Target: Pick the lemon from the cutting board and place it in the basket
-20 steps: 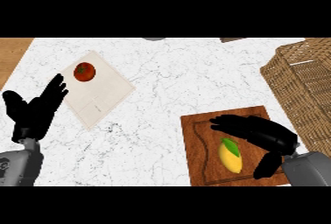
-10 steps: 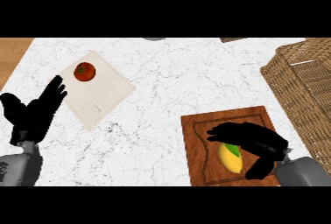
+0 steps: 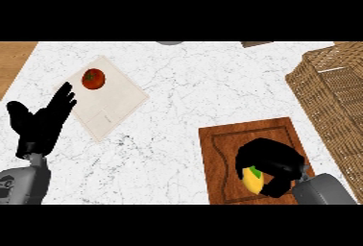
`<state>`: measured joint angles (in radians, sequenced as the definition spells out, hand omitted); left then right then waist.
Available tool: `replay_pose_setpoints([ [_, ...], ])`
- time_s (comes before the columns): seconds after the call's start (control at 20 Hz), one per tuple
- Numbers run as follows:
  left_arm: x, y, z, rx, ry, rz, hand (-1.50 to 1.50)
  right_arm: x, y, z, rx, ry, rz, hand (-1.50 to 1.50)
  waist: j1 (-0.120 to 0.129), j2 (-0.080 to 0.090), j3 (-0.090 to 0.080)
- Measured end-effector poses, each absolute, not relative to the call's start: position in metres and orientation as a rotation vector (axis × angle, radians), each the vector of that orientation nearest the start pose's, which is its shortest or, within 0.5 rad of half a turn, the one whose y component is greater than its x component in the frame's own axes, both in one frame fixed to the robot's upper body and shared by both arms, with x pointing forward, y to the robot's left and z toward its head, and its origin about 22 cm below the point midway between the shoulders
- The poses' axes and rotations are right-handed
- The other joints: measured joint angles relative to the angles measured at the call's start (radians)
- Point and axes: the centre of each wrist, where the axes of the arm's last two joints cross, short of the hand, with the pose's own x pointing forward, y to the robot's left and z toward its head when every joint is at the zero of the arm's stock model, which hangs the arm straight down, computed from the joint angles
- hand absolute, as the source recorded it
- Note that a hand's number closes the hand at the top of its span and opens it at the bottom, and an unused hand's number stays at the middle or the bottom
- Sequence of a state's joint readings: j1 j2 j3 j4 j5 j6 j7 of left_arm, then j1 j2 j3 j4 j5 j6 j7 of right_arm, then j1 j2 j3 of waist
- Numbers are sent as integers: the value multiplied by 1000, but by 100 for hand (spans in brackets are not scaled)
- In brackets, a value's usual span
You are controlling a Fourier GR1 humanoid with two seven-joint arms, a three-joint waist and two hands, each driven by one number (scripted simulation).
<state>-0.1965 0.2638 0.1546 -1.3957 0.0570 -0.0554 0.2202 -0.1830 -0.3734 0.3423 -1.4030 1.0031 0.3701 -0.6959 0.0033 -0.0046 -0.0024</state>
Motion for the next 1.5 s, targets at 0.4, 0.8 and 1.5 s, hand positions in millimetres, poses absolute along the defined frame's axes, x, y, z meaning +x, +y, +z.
replay_pose_setpoints([
  [0.4,290,319,36,200,-1385,-65,0,289,-243,-3,-337,-1432,1489,150,-19,6,-4],
  [0.8,290,319,37,199,-1396,-61,0,313,-242,4,-716,-1222,754,150,-11,17,2],
  [1.5,308,297,46,136,-1409,-142,0,404,-154,151,-1221,-1312,-114,150,83,21,-2],
])
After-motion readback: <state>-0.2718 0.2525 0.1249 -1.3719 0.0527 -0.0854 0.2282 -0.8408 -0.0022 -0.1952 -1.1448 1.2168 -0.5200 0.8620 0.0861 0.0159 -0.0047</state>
